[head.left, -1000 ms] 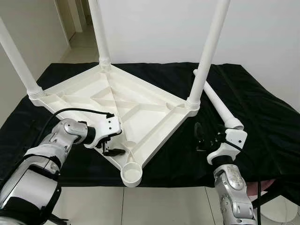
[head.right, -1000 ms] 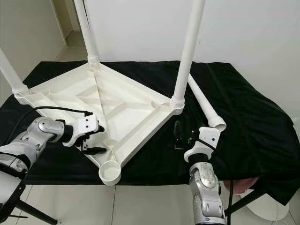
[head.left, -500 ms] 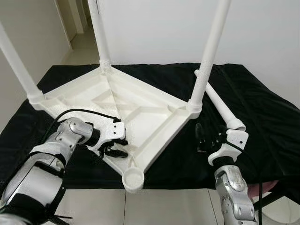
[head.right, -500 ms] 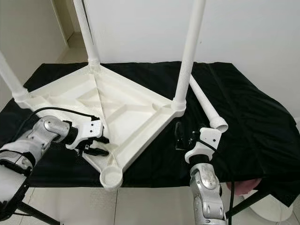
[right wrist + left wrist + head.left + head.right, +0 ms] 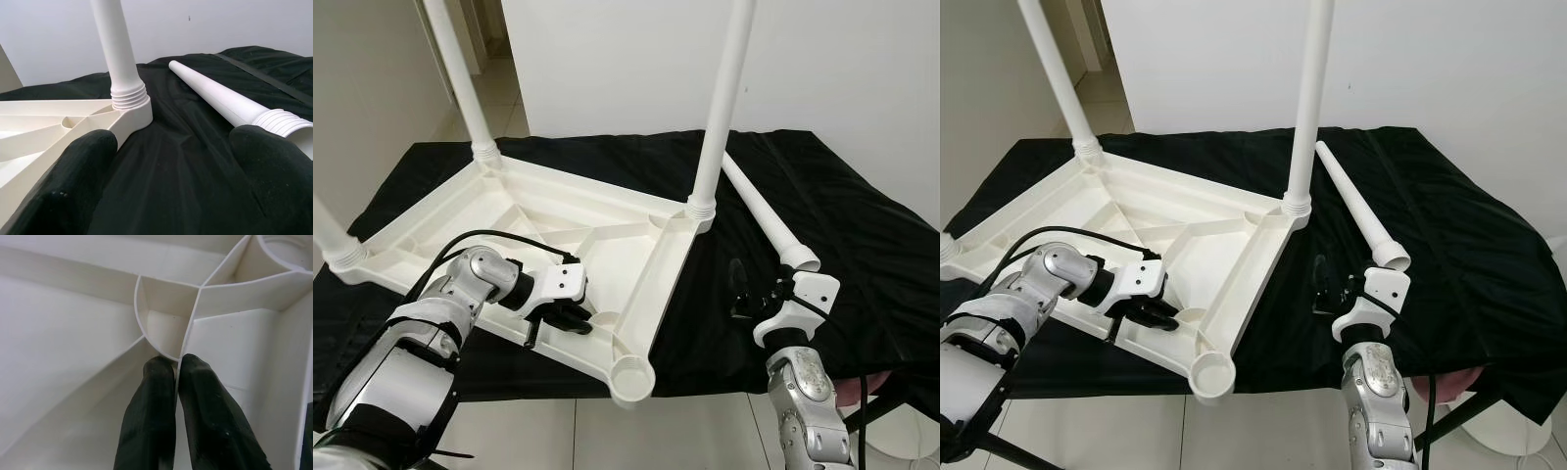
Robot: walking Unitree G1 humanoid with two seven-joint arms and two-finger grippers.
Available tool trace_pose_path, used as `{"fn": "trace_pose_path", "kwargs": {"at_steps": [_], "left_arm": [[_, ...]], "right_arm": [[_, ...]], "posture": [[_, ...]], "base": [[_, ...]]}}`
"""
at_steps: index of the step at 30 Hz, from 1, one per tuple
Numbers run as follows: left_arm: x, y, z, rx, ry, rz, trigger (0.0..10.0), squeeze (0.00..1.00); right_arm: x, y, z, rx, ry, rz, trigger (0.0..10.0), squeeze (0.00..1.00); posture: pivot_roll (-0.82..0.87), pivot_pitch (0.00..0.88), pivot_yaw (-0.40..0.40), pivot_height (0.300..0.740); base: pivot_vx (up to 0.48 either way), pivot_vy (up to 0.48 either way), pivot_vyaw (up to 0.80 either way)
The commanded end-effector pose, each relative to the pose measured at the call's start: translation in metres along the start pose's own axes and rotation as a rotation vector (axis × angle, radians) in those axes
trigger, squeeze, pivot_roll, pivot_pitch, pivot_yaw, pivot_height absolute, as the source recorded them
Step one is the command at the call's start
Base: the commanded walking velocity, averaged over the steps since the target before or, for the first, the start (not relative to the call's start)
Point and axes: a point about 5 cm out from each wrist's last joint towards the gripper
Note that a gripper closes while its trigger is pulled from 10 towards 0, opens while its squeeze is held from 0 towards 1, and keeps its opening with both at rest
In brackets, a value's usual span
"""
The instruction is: Building children table
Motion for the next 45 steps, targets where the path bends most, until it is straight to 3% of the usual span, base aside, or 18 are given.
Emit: {"fn": "trace_pose_path", "kwargs": {"at_steps": [1,7,8,10,11,13,15,16,18,19,25,27,29,33,34,41,42,45], "left_arm": [[-0.011,-0.004,0.005,0.056,0.083,0.027,0.0,0.00],[-0.002,-0.007,-0.005,0.194,0.084,0.102,0.0,0.00],[0.002,-0.008,-0.008,0.232,0.078,0.131,1.3,0.00],[0.002,-0.008,-0.008,0.232,0.078,0.131,1.3,0.00],[0.005,-0.007,-0.010,0.271,0.070,0.150,2.6,0.00],[0.009,-0.006,-0.013,0.318,0.066,0.172,2.7,0.00],[0.009,-0.006,-0.013,0.318,0.066,0.172,2.7,0.00],[0.014,-0.004,-0.017,0.379,0.050,0.195,0.9,0.00],[0.019,-0.003,-0.019,0.437,0.033,0.217,1.3,0.00],[0.022,-0.002,-0.021,0.493,0.030,0.234,0.0,0.00],[0.026,0.003,-0.025,0.601,0.032,0.254,0.0,0.00],[0.028,0.007,-0.025,0.634,0.032,0.265,0.7,0.00],[0.027,0.010,-0.019,0.644,0.021,0.257,9.3,0.00],[0.025,0.012,-0.014,0.635,0.012,0.240,10.0,0.00],[0.026,0.014,-0.012,0.618,0.017,0.247,10.0,1.00],[0.036,0.021,-0.006,0.567,-0.029,0.253,10.0,0.93],[0.041,0.023,-0.003,0.541,-0.049,0.259,10.0,0.00],[0.051,0.030,-0.003,0.532,-0.078,0.279,10.0,0.00]], "right_arm": [[0.000,-0.002,0.001,-0.010,-0.004,-0.005,10.0,0.00],[0.000,-0.005,-0.001,-0.012,-0.010,-0.004,10.0,0.00],[0.000,-0.006,-0.002,-0.012,-0.013,-0.004,10.0,0.00],[0.000,-0.006,-0.002,-0.012,-0.013,-0.004,10.0,0.00],[0.000,-0.009,-0.003,-0.009,-0.016,-0.002,10.0,0.00],[0.000,-0.012,-0.005,-0.005,-0.022,0.001,10.0,0.00],[0.000,-0.012,-0.005,-0.005,-0.022,0.001,10.0,0.00],[0.002,-0.018,-0.007,0.005,-0.023,0.009,10.0,0.00],[0.003,-0.023,-0.010,0.013,-0.029,0.015,10.0,0.00],[0.003,-0.028,-0.012,0.021,-0.033,0.018,10.0,0.00],[0.006,-0.037,-0.017,0.039,-0.042,0.027,10.0,0.00],[0.008,-0.041,-0.020,0.048,-0.044,0.033,10.0,0.00],[0.010,-0.049,-0.025,0.067,-0.047,0.041,10.0,0.00],[0.011,-0.054,-0.027,0.076,-0.048,0.043,10.0,0.00],[0.011,-0.057,-0.028,0.081,-0.050,0.046,10.0,0.00],[0.013,-0.062,-0.028,0.087,-0.049,0.055,10.0,0.00],[0.013,-0.064,-0.028,0.087,-0.047,0.056,10.0,0.00],[0.013,-0.066,-0.026,0.086,-0.046,0.057,10.0,0.00]], "posture": [[-0.06,0.018,0.058,0.740],[-0.05,0.014,0.042,0.740],[-0.05,0.014,0.036,0.740],[-0.05,0.014,0.036,0.740],[-0.04,0.012,0.026,0.740],[-0.03,0.008,0.011,0.740],[-0.03,0.008,0.011,0.740],[-0.02,0.003,-0.010,0.740],[-0.01,0.000,-0.028,0.740],[-0.01,0.000,-0.040,0.740],[0.01,0.000,-0.065,0.740],[0.01,0.000,-0.071,0.740],[0.02,0.000,-0.081,0.740],[0.03,0.000,-0.083,0.740],[0.03,0.000,-0.087,0.740],[0.03,0.000,-0.091,0.740],[0.03,0.000,-0.092,0.740],[0.03,0.000,-0.095,0.740]], "base": [[0.000,0.000,0.00],[0.000,0.000,0.00],[0.000,0.000,0.00],[0.000,0.000,0.00],[0.000,0.000,0.00],[0.000,0.000,0.00],[0.000,0.000,0.00],[0.000,0.000,0.00],[0.000,0.000,0.00],[0.000,0.000,0.00],[0.000,0.000,0.00],[0.000,0.000,0.00],[0.000,0.000,0.00],[0.000,0.000,0.00],[0.000,0.000,0.00],[0.000,0.000,0.00],[0.000,0.000,0.00],[0.000,0.000,0.00]]}}
Point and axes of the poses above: a point about 5 cm out from each wrist's last joint towards the gripper, its own y axis pointing back from the gripper into the wrist, its own x axis along the axis of the wrist's last joint, z = x × y
